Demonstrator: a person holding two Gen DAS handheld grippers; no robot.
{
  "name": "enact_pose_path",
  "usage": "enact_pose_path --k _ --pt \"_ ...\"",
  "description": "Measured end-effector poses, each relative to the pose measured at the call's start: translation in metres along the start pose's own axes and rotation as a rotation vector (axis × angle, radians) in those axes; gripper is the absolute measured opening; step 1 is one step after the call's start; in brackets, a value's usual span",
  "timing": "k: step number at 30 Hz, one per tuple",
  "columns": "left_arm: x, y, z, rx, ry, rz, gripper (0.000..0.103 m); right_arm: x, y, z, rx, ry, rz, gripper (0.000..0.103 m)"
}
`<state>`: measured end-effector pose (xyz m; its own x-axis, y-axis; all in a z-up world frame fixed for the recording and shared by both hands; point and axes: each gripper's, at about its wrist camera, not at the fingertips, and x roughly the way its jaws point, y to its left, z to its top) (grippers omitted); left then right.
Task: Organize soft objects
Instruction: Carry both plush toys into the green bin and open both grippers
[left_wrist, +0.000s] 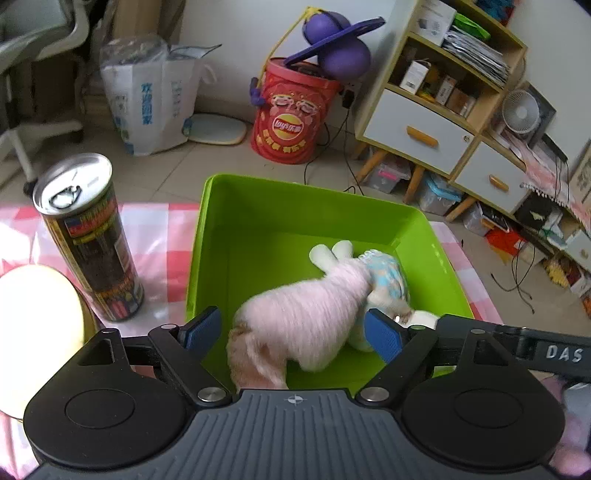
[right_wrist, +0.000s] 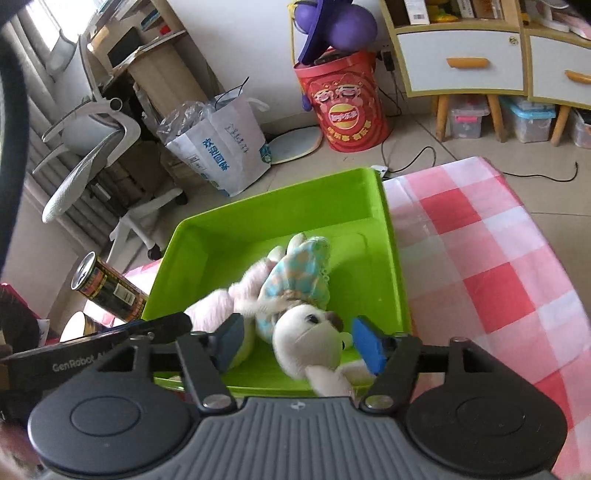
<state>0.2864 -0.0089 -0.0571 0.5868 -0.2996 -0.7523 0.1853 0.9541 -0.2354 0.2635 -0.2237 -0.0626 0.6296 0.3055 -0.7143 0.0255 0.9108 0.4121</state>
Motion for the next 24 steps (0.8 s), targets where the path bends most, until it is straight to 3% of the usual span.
enact_pose_path --k 12,20,24 --pt "-0.057 -0.021 -0.025 0.058 -0.04 0.013 0.096 -0.081 0.011 -0.018 -0.045 -0.046 -0.09 0.066" --pt "-0.104 -0.021 -0.051 0.066 -0.063 0.053 0.097 -0.112 0.03 -0.054 -0.126 -0.049 -0.141 0.07" --pt "-0.122 -0.018 -0.068 0.055 -0.068 0.07 0.097 -0.125 0.037 -0.072 -0.128 -0.039 -0.124 0.071"
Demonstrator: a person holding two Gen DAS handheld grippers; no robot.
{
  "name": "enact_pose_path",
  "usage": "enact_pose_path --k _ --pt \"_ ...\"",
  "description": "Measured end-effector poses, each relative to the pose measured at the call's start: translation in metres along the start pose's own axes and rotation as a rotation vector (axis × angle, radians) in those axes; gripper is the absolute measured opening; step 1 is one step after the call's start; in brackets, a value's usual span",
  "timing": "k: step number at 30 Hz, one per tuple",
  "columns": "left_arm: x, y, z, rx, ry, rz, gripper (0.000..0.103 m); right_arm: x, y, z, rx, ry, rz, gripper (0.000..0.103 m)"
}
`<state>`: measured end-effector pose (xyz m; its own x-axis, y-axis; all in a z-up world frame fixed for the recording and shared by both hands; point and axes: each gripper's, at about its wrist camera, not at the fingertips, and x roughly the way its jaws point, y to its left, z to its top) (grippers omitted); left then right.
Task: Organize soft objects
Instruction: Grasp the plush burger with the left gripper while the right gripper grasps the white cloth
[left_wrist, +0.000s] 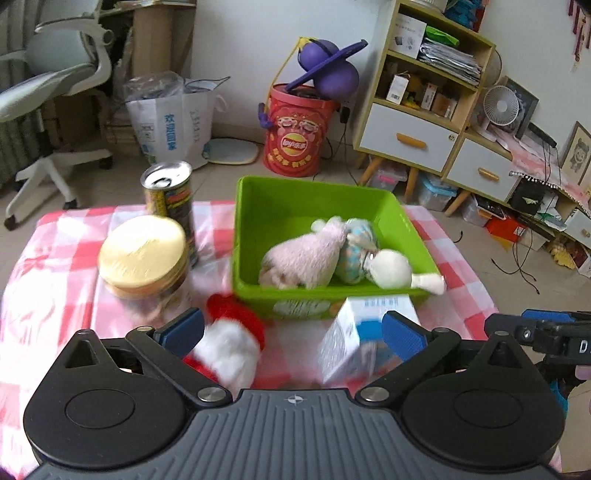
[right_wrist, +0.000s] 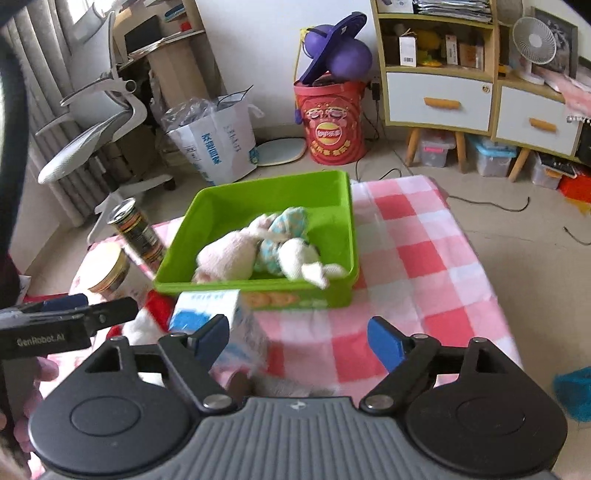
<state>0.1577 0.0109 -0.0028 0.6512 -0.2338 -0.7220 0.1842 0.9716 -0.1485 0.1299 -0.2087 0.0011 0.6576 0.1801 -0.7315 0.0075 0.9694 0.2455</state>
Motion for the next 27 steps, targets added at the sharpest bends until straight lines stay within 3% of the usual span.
enact_pose_path --k 3,18,27 --pt "-0.012 0.005 -0.015 -0.017 0.007 0.014 0.098 -0.011 0.007 -0.012 -0.005 -0.012 0.023 0.076" --pt "-0.042 0.039 -0.073 -0.096 0.04 0.084 0.098 -0.028 0.036 -0.056 -0.057 -0.029 0.071 0.077" --pt "-0.032 0.067 -0.096 -0.075 0.027 0.087 0.098 -0.005 0.041 -0.08 -0.093 0.044 0.131 0.077"
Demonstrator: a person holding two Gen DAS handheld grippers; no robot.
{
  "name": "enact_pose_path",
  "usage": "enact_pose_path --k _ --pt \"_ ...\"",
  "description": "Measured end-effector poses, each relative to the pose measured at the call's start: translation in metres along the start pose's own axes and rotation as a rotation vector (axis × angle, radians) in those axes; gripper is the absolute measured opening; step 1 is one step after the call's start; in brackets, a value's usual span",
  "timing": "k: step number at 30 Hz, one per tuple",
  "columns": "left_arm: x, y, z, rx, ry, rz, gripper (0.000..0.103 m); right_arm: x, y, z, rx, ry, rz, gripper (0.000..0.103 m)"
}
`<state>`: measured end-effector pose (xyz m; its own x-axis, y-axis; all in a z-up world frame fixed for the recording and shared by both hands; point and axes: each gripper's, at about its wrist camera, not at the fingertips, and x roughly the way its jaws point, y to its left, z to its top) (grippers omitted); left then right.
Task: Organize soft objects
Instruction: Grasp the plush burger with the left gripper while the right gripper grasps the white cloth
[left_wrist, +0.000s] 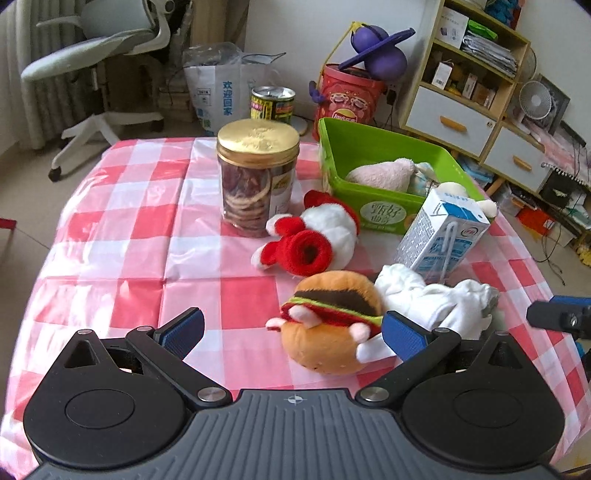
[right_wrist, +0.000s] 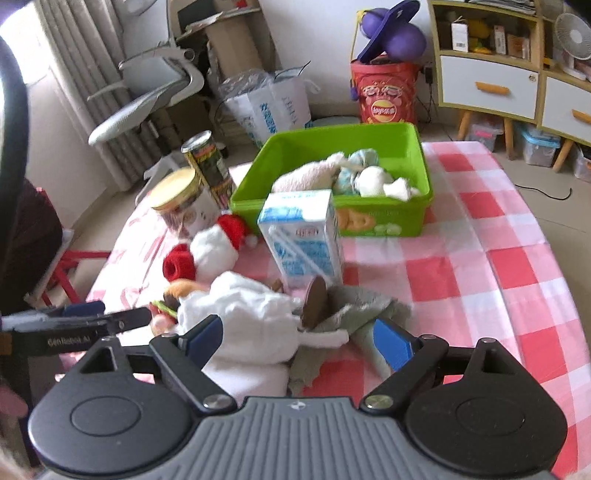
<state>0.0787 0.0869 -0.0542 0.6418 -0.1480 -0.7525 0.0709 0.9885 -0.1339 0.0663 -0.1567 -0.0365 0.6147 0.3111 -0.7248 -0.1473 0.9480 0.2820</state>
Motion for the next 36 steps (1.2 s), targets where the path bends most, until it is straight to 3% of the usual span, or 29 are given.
enact_pose_path --k 8,14,19,22,27,30,36 --pt "0.017 0.005 -0.019 0.029 -0.049 -0.122 0.097 0.016 0.0 -0.014 0.007 -0.022 0.151 0.077" --pt "0.031 0.006 -0.028 0.004 -0.036 -0.204 0.095 0.038 0.014 -0.022 -0.079 -0.035 0.199 0.077" --pt "0.038 0.012 -0.028 -0.037 -0.044 -0.218 0.091 0.051 0.021 -0.022 -0.094 -0.054 0.206 0.075" --pt "0.039 0.014 -0.028 -0.048 -0.044 -0.222 0.091 0.056 0.025 -0.023 -0.104 -0.065 0.193 0.066" --pt "0.04 0.013 -0.027 -0.051 -0.046 -0.23 0.089 0.057 0.026 -0.022 -0.122 -0.071 0.18 0.027" --pt "0.039 0.014 -0.026 -0.057 -0.047 -0.241 0.088 0.052 0.018 -0.021 -0.097 -0.069 0.205 0.018" --pt "0.036 0.013 -0.023 -0.077 -0.055 -0.25 0.084 0.035 0.004 -0.019 -0.038 -0.077 0.262 0.013"
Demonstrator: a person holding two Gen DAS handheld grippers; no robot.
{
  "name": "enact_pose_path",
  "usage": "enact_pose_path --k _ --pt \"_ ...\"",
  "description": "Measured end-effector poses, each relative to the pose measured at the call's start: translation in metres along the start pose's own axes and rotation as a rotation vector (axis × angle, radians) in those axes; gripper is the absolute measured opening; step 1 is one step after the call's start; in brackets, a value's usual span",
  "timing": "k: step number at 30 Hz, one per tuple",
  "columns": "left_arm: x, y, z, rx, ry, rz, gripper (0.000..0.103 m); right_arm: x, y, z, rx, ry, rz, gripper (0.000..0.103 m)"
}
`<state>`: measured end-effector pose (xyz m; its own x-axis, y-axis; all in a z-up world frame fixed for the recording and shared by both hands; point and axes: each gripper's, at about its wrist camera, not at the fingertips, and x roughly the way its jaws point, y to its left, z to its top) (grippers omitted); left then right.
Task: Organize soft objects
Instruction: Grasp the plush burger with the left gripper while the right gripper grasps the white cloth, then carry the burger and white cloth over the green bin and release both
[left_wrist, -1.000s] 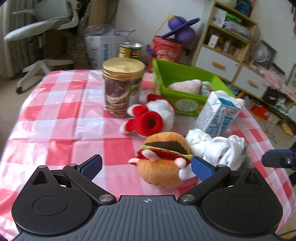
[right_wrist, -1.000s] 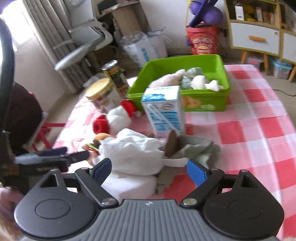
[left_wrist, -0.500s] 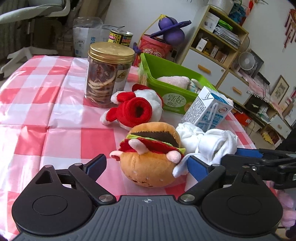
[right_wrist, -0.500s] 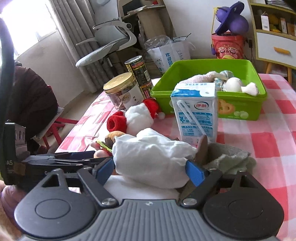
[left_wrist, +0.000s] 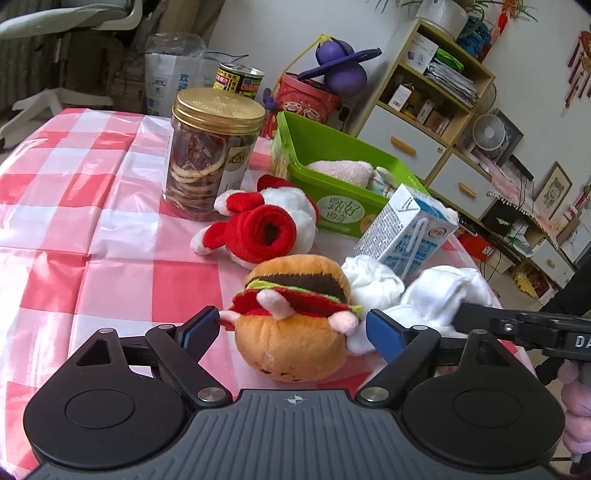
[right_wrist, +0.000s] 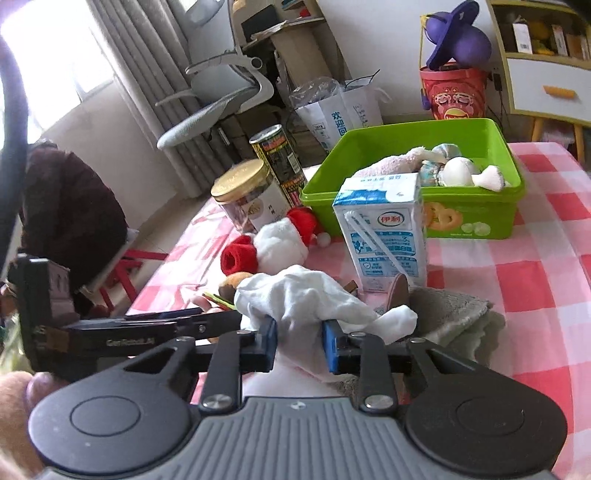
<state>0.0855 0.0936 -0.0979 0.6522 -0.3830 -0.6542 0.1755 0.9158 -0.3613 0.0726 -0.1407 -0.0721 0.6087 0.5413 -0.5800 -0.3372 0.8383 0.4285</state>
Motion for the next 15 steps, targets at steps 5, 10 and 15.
enact_pose_path --k 5,10,15 --pt "0.001 -0.002 0.0 0.004 0.013 0.012 0.083 -0.019 -0.01 0.006 0.084 -0.037 0.043 0.011" --pt "0.003 -0.006 -0.001 0.029 0.027 0.05 0.072 -0.035 -0.023 0.012 0.181 -0.078 0.075 0.011" --pt "0.004 -0.007 0.002 0.016 0.046 0.07 0.058 -0.045 -0.032 0.018 0.256 -0.117 0.105 0.011"
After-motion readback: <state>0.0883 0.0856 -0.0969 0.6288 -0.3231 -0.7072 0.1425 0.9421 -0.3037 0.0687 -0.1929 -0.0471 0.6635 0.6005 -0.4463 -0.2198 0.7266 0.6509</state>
